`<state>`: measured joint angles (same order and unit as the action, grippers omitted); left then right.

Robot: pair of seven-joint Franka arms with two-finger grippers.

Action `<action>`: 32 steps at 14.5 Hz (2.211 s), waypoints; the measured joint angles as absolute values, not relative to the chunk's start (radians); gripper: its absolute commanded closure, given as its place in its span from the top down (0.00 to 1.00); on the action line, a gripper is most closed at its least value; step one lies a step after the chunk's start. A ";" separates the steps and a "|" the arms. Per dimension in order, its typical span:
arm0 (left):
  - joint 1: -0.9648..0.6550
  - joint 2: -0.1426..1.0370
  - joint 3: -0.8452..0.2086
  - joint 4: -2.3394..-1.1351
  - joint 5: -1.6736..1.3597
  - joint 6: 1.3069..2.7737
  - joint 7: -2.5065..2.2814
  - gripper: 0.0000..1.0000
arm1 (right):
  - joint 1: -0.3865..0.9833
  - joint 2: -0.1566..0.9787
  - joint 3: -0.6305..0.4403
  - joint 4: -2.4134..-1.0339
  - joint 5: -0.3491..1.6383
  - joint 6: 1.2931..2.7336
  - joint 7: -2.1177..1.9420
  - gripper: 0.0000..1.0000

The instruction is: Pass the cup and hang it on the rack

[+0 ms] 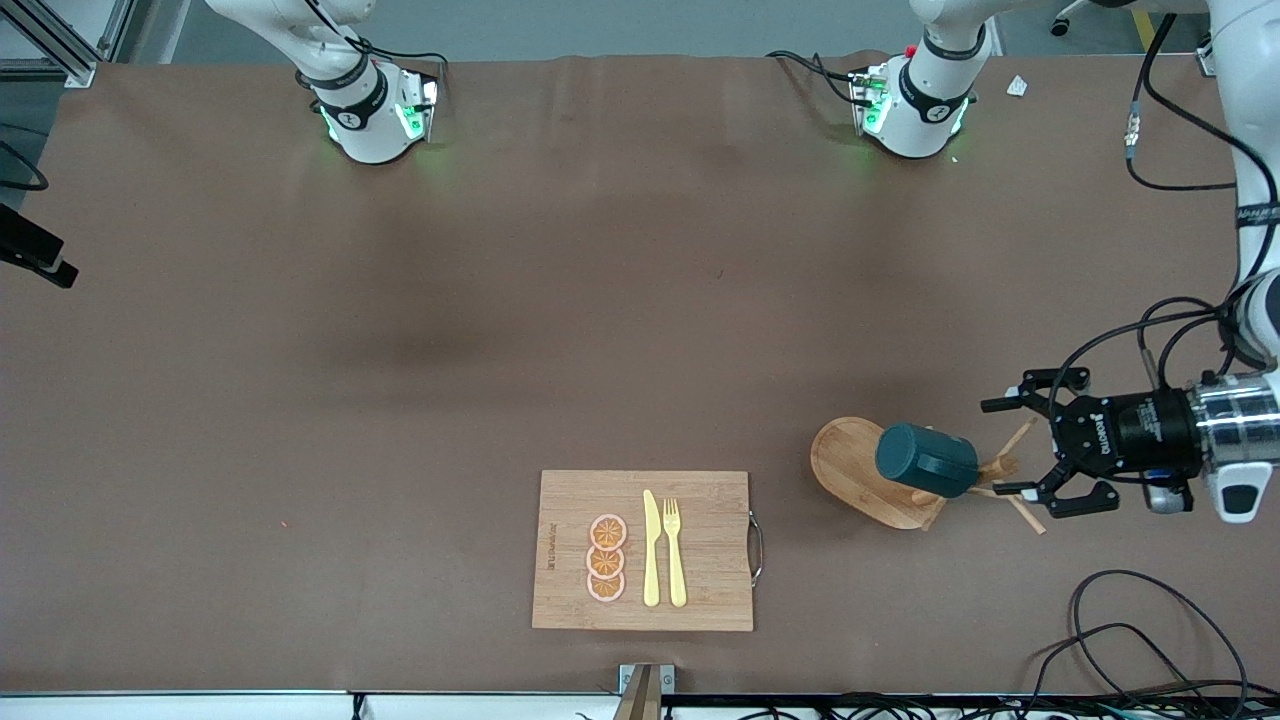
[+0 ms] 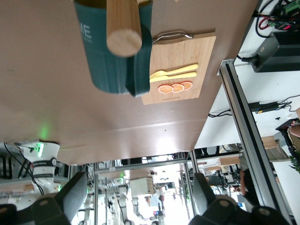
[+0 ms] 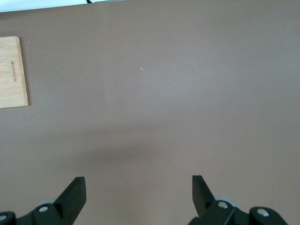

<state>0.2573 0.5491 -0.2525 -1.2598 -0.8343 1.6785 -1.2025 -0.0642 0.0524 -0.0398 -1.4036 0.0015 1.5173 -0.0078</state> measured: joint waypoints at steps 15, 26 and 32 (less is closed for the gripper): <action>0.166 0.444 -0.436 -1.266 -0.053 1.664 -0.797 1.00 | -0.064 0.052 -0.040 -1.403 0.001 1.517 -0.008 1.00; -0.010 0.088 -0.126 -1.339 0.125 1.460 -0.214 1.00 | -0.064 0.053 -0.040 -1.402 0.001 1.517 -0.008 1.00; -0.024 0.018 -0.066 -1.451 0.068 1.446 -0.170 1.00 | -0.064 0.053 -0.040 -1.402 0.001 1.517 -0.008 1.00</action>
<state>-0.0242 0.0180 -0.0658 -1.4515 0.0678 1.4455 -0.1698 -0.0642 0.0531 -0.0399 -1.4023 0.0014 1.5174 -0.0078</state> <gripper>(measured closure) 0.000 0.000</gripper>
